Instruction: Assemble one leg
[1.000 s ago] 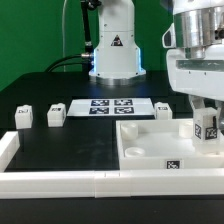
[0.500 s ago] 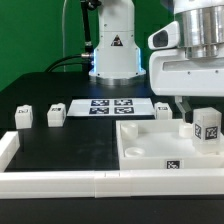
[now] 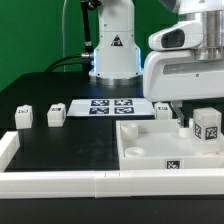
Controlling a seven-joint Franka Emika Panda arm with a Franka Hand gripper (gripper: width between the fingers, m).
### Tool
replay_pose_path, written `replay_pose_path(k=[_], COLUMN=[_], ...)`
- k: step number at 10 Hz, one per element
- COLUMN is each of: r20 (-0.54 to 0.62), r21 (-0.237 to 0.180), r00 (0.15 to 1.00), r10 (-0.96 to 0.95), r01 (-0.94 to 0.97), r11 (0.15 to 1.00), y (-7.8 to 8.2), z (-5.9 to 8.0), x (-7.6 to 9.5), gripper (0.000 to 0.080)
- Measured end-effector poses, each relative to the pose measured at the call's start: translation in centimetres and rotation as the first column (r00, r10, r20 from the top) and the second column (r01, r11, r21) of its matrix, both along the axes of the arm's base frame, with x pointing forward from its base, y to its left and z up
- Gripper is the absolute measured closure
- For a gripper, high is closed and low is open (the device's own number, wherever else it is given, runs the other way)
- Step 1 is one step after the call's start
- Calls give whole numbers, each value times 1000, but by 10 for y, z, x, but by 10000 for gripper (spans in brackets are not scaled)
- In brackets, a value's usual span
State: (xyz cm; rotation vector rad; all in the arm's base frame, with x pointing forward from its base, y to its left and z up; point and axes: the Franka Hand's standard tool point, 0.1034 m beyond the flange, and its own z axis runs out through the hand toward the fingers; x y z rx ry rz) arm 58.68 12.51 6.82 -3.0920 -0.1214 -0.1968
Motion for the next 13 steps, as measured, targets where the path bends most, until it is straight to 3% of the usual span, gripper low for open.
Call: replay_pose_path(k=[2, 5, 8, 10, 13], r20=[5, 4, 5, 14, -14], r21=[-16, -16, -9, 21, 103], r00=[995, 996, 999, 990, 812], r10=[100, 94, 41, -142, -583], r01=[-100, -94, -40, 142, 581], r11=[995, 995, 999, 990, 807], y=[-3, -3, -4, -5, -3], z=[0, 0, 0, 2, -1], x=[1, 1, 1, 5, 5], gripper=[150, 509, 509, 509, 508])
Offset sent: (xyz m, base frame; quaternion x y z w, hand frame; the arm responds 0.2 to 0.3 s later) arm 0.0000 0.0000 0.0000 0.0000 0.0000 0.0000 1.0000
